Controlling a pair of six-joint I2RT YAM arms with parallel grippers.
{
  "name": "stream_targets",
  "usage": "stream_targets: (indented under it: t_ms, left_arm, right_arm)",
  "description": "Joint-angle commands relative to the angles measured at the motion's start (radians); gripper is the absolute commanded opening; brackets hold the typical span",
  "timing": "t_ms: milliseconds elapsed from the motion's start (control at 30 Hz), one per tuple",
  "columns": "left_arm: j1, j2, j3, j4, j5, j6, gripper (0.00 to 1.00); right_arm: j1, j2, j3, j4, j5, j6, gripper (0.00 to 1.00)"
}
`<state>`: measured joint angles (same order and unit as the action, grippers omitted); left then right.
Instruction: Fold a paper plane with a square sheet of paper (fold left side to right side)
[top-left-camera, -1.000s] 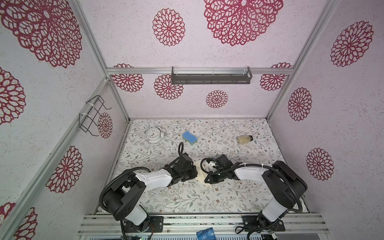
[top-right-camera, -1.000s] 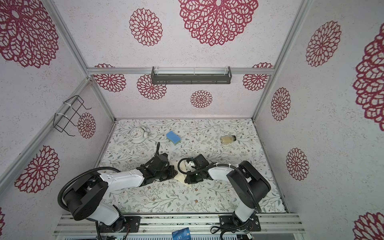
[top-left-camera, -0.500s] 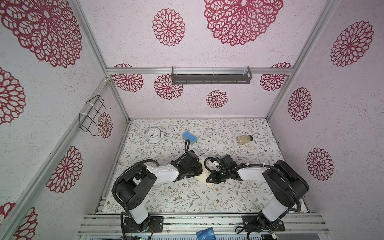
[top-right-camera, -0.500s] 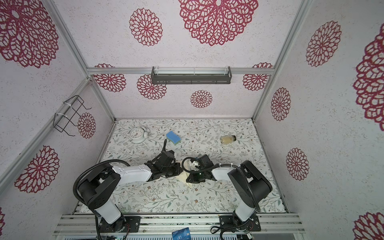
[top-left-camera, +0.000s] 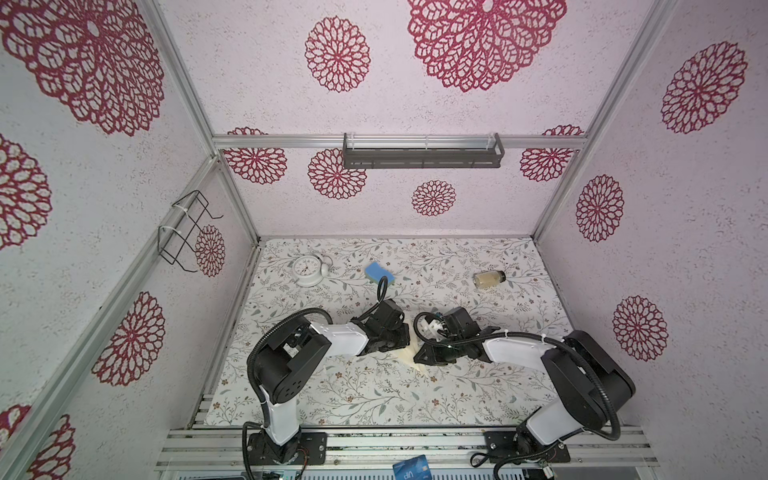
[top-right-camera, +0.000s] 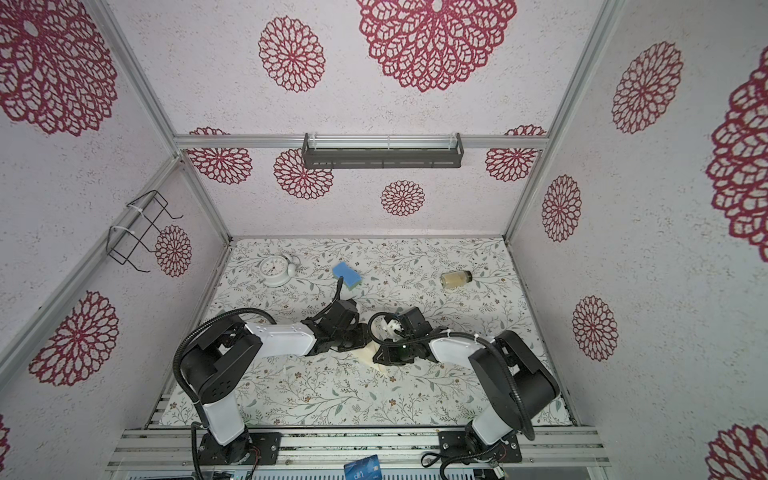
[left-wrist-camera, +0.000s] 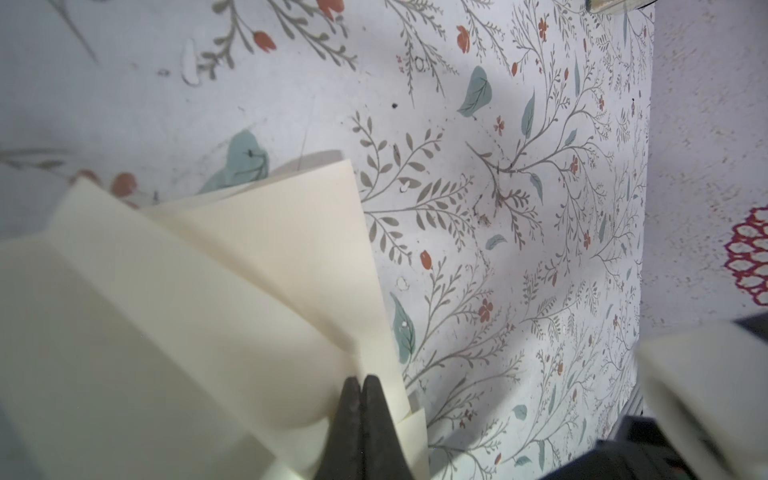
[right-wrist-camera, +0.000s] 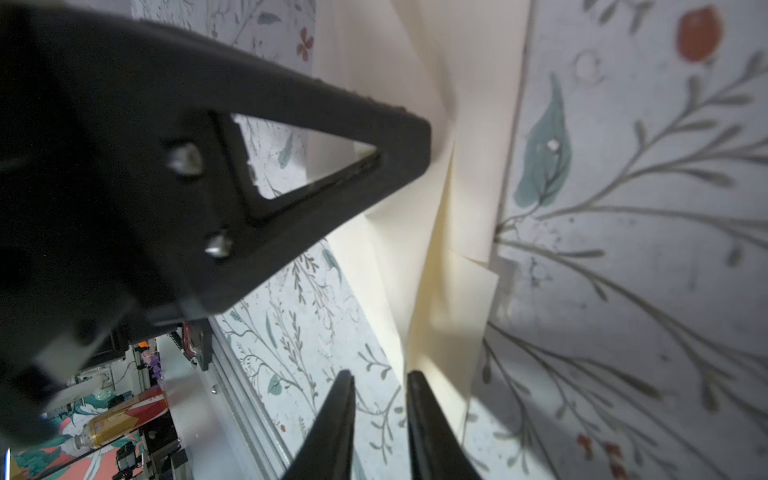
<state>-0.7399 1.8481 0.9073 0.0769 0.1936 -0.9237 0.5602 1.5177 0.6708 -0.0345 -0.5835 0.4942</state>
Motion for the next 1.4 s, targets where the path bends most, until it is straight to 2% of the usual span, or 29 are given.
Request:
stream_targets:
  t_ms: [0, 167, 400, 600, 1033, 1367]
  left_arm:
    - [-0.002, 0.017, 0.007, 0.005, -0.006, 0.001, 0.01]
    - [-0.001, 0.019, 0.005, 0.006, -0.010, -0.016, 0.00]
    - [-0.001, 0.022, 0.004, 0.009, -0.005, -0.030, 0.00]
    - [0.000, 0.018, 0.001, 0.011, 0.000, -0.032, 0.00]
    - [0.002, 0.011, 0.003, 0.018, 0.015, -0.041, 0.00]
    - [0.017, -0.027, 0.021, -0.004, 0.024, -0.028, 0.00]
  right_arm:
    - [-0.003, -0.053, 0.050, -0.114, 0.082, -0.057, 0.40]
    - [0.041, -0.044, 0.083, -0.212, 0.240, -0.114, 0.56]
    - [0.161, -0.006, 0.116, -0.258, 0.463, -0.135, 0.58]
    - [0.222, 0.036, 0.145, -0.258, 0.548, -0.139, 0.58]
    - [0.356, 0.128, 0.124, -0.234, 0.753, -0.147, 0.49]
    - [0.355, 0.109, 0.091, -0.203, 0.724, -0.144, 0.32]
